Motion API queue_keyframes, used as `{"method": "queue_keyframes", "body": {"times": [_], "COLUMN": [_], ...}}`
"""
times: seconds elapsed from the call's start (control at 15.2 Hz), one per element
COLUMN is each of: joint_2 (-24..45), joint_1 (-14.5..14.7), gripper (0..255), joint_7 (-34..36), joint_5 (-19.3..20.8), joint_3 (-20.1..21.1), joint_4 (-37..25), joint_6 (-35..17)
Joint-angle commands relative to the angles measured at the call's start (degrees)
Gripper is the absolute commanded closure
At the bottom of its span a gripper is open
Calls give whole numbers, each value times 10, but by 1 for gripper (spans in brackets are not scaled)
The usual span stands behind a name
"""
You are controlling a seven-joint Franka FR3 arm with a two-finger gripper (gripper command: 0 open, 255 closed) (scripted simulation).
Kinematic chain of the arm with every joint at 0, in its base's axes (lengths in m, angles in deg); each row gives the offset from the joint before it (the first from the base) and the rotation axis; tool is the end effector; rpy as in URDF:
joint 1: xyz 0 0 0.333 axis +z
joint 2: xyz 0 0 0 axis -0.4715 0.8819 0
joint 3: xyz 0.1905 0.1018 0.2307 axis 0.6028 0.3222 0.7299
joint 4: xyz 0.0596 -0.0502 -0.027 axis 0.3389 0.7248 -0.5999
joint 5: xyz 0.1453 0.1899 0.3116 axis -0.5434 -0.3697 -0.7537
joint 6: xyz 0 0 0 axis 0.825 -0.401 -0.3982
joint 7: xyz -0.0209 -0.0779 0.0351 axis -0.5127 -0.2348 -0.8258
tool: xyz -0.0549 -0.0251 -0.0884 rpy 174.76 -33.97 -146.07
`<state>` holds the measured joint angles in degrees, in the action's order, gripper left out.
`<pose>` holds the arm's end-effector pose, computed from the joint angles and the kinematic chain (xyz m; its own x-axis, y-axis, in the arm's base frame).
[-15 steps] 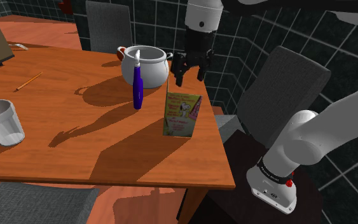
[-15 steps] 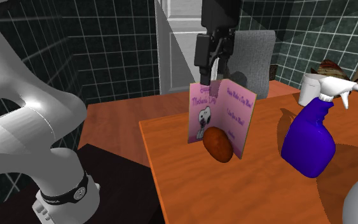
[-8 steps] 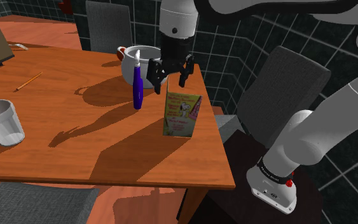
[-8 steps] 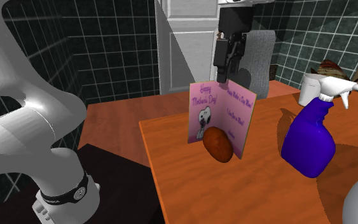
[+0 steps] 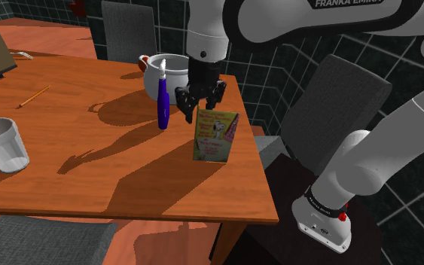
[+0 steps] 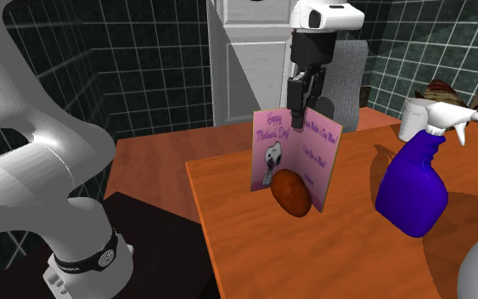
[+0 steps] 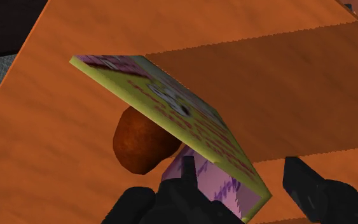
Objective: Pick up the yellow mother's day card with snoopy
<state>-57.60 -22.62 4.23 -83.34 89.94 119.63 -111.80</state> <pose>0.3917 0.3004 0.5500 0.9862 -0.1647 0.0144 -0.1647 -0.9863 -0.0010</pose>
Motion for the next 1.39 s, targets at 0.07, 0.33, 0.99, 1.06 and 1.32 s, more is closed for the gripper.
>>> {"method": "queue_keyframes", "body": {"times": [0.07, 0.33, 0.99, 1.06, 1.32], "joint_2": [0, 0, 2, 3, 9], "joint_1": [0, 0, -2, -2, -4], "gripper": [255, 255, 255, 255, 255], "joint_7": [-1, 0, 2, 2, 4], "joint_5": [0, 0, 3, 3, 6], "joint_3": [0, 0, -3, -3, -4], "joint_4": [1, 1, -54, -63, -99], "joint_6": [-1, -1, 52, 60, 91]}}
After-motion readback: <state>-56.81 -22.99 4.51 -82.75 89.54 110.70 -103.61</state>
